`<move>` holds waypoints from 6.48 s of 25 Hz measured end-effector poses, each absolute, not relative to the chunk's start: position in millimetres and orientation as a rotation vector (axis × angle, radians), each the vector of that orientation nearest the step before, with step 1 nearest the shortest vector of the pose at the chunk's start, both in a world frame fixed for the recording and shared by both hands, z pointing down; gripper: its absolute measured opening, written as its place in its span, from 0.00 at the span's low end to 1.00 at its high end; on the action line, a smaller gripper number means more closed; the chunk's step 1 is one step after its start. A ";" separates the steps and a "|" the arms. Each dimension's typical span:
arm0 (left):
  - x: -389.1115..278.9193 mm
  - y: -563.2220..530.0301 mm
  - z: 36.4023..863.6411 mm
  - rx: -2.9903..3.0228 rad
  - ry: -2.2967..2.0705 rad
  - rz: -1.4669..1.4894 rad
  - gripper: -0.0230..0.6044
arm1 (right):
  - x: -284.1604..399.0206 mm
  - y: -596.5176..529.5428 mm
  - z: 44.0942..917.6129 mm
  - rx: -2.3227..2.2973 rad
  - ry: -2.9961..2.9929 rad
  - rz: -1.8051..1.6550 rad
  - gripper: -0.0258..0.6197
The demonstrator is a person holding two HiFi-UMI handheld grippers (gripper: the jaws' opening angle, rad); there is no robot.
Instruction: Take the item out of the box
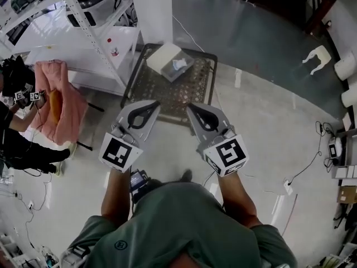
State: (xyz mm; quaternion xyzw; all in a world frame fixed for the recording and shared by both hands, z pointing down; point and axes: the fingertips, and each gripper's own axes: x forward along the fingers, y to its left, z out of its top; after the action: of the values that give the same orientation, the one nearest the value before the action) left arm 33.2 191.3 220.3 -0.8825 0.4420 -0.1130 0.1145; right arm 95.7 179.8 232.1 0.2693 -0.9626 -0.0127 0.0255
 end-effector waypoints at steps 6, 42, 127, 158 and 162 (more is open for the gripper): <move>56.3 159.3 234.2 -2.612 1.300 -0.333 0.04 | 114.4 154.3 247.9 0.832 -2.981 0.007 0.05; -64.8 -117.4 274.1 -2.792 1.088 -0.265 0.04 | 5.9 -118.8 281.2 1.048 -2.764 0.041 0.05; -164.5 -366.9 594.4 -3.052 1.519 -0.662 0.04 | -66.6 -408.3 688.6 0.651 -2.392 0.534 0.09; -176.6 -360.7 664.5 -3.132 1.563 -0.644 0.04 | -65.2 -408.3 867.6 0.432 -1.888 0.255 0.39; -182.7 -357.6 660.8 -3.124 1.581 -0.634 0.04 | -64.9 -406.5 871.7 0.385 -1.829 0.208 0.33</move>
State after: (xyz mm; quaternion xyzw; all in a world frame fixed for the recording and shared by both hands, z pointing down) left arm -182.7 -357.6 660.8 -0.8590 0.4346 -0.1743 -0.2068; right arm -64.9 -406.5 871.7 0.1656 -0.7855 0.0893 0.5895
